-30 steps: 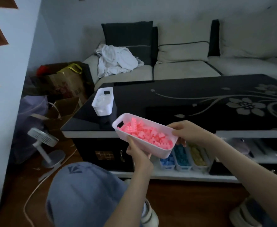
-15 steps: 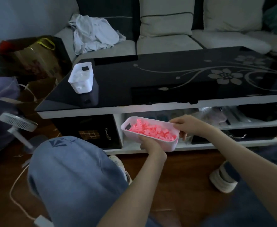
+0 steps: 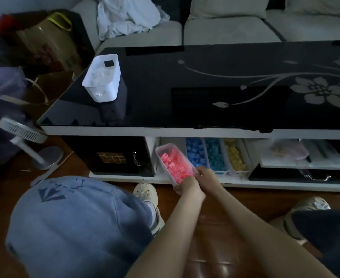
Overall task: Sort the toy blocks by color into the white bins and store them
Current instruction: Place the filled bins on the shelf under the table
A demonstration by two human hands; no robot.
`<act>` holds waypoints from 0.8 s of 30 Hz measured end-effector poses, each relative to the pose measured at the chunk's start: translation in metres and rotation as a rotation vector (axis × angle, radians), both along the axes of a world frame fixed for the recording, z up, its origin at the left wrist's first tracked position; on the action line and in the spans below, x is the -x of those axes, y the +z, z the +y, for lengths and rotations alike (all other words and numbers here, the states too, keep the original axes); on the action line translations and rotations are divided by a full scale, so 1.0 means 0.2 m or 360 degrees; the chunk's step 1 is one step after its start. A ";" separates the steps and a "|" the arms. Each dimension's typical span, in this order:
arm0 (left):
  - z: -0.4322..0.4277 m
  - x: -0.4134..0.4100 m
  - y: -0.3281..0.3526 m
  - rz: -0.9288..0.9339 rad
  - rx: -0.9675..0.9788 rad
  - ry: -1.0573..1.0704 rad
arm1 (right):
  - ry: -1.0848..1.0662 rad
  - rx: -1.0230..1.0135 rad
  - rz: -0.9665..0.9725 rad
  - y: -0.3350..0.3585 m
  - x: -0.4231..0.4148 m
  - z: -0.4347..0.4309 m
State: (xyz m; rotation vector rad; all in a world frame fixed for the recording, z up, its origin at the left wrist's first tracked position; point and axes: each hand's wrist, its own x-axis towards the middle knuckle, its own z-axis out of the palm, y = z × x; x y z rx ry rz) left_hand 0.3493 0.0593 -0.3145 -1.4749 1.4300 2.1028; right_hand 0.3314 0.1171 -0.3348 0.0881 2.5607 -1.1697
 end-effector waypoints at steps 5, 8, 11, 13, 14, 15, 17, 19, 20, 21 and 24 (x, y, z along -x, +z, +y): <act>-0.09 0.12 0.04 -0.0056 -0.0062 0.0170 | -0.0217 0.0279 -0.0146 -0.15 0.08 -0.10; -0.12 0.17 -0.02 -0.0082 0.0015 0.0077 | -0.0190 0.0393 -0.0250 -0.21 0.13 -0.11; -0.16 0.23 -0.10 -0.0116 0.0082 -0.0003 | -0.0182 0.0494 -0.0287 -0.24 0.15 -0.09; -0.20 0.25 -0.14 -0.0091 0.0220 -0.0190 | -0.0145 0.0609 -0.0336 -0.24 0.14 -0.08; -0.21 0.26 -0.16 -0.0091 0.0280 -0.0225 | -0.0148 0.0653 -0.0367 -0.25 0.15 -0.09; -0.22 0.27 -0.18 -0.0097 0.0298 -0.0219 | -0.0167 0.0683 -0.0414 -0.26 0.15 -0.09; -0.23 0.28 -0.21 -0.0131 0.0353 -0.0186 | -0.0237 0.0771 -0.0510 -0.29 0.18 -0.10; -0.21 0.30 -0.26 -0.0134 0.0413 -0.0220 | -0.0231 0.0712 -0.0537 -0.35 0.20 -0.09; -0.21 0.30 -0.27 -0.0139 0.0448 -0.0263 | -0.0198 0.0658 -0.0524 -0.37 0.20 -0.09; -0.21 0.31 -0.27 -0.0149 0.0467 -0.0295 | -0.0176 0.0575 -0.0493 -0.38 0.20 -0.08; -0.20 0.30 -0.21 -0.0145 0.0463 -0.0320 | -0.0173 0.0366 -0.0338 -0.30 0.18 -0.09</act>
